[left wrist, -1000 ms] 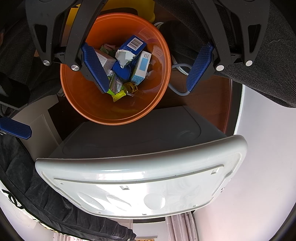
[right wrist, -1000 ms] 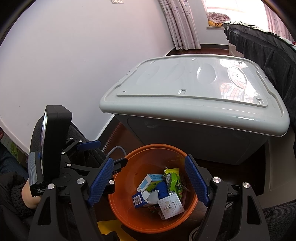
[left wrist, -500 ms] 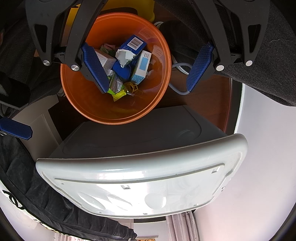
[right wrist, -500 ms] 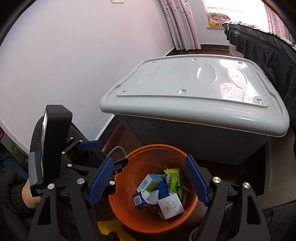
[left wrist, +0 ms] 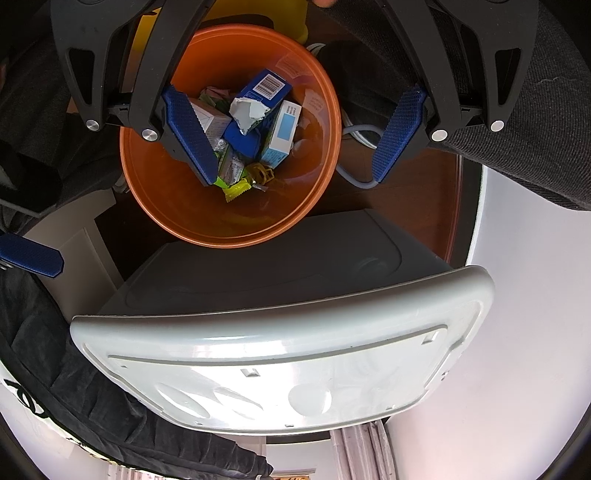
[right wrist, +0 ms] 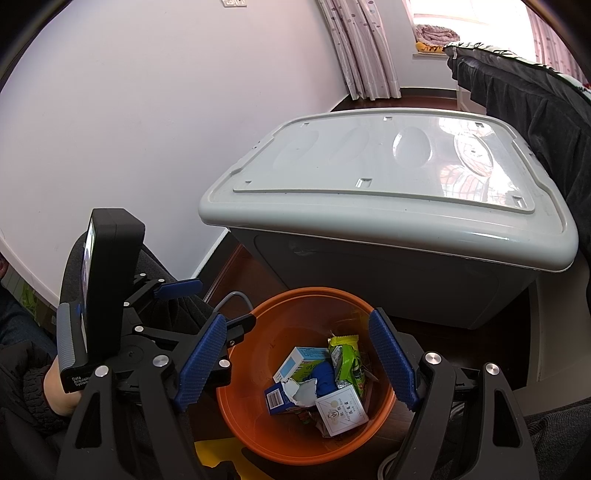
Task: Collect trash
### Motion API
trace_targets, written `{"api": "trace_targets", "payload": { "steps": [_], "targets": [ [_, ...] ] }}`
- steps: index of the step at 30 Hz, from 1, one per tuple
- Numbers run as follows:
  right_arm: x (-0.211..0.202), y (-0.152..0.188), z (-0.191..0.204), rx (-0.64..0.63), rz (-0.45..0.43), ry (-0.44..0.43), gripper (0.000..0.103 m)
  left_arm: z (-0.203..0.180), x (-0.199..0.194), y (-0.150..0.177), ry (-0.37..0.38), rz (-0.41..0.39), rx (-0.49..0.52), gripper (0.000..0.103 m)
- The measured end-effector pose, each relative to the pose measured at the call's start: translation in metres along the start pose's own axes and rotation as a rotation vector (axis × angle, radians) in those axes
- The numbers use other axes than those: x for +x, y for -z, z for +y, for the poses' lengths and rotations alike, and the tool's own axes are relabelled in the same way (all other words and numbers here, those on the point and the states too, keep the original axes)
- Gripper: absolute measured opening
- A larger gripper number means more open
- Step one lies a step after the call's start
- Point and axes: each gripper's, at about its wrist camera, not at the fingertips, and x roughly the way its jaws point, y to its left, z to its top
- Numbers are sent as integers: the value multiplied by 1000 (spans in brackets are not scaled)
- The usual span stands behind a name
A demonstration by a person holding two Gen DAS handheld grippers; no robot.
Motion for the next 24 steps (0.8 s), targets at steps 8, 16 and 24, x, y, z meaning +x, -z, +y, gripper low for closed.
{"api": "trace_targets", "payload": {
  "steps": [8, 16, 24],
  "targets": [
    [0, 0, 0, -1, -1, 0, 78, -1, 0, 0, -15, 0, 15, 83],
    [-1, -1, 0, -1, -1, 1, 78, -1, -1, -1, -1, -7, 14, 83],
    [-1, -2, 0, 2, -3, 3, 78, 3, -2, -3, 21, -16, -27, 83]
  ]
}}
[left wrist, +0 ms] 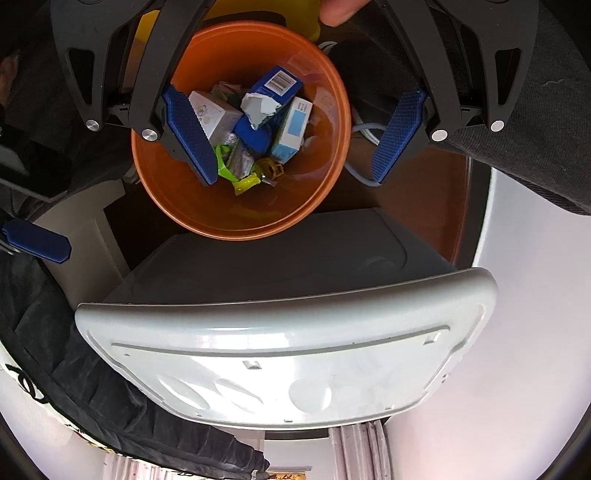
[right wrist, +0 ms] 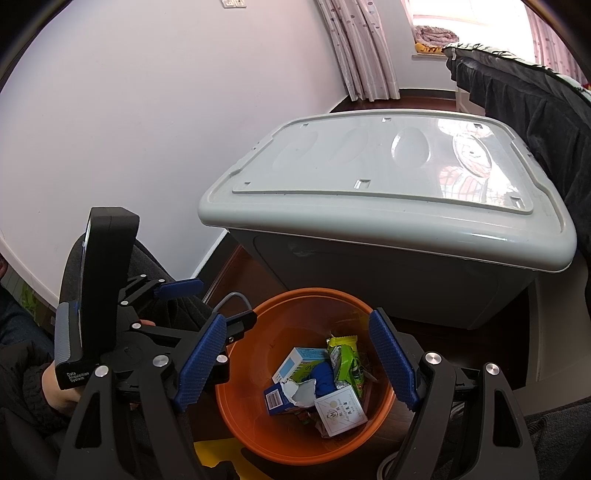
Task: Collect trash
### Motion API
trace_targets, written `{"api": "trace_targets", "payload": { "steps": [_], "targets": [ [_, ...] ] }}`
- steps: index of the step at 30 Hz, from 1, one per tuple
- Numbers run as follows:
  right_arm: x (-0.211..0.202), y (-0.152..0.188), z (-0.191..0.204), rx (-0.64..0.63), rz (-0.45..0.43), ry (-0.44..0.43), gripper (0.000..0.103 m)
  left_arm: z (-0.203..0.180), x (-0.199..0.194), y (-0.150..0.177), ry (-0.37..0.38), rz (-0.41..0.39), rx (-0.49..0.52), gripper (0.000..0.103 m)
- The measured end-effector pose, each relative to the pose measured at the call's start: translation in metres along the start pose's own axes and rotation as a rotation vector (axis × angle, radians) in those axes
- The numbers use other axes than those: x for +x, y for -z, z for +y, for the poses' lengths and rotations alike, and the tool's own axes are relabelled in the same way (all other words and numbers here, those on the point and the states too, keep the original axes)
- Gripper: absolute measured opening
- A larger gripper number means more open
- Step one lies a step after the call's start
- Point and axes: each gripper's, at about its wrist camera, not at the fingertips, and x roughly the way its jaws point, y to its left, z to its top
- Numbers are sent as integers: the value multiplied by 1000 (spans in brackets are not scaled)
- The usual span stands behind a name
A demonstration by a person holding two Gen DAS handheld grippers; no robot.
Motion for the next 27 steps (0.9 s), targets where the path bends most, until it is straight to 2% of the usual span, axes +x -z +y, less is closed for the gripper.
{"api": "trace_targets", "payload": {
  "steps": [4, 6, 20, 23, 25, 27],
  "targets": [
    [0, -1, 0, -1, -2, 0, 79, -2, -1, -1, -6, -5, 12, 83],
    [0, -1, 0, 0, -1, 1, 79, -2, -1, -1, -7, -5, 9, 87],
    [-1, 0, 0, 0, -13, 3, 82, 0, -1, 0, 0, -18, -4, 88],
    [-1, 1, 0, -1, -16, 6, 88, -1, 0, 0, 10, -9, -1, 88],
    [-2, 1, 1, -1, -17, 6, 99, -1, 0, 0, 13, -6, 3, 88],
    [-1, 1, 1, 0, -18, 4, 99, -2, 1, 0, 18, -3, 4, 88]
  ]
}}
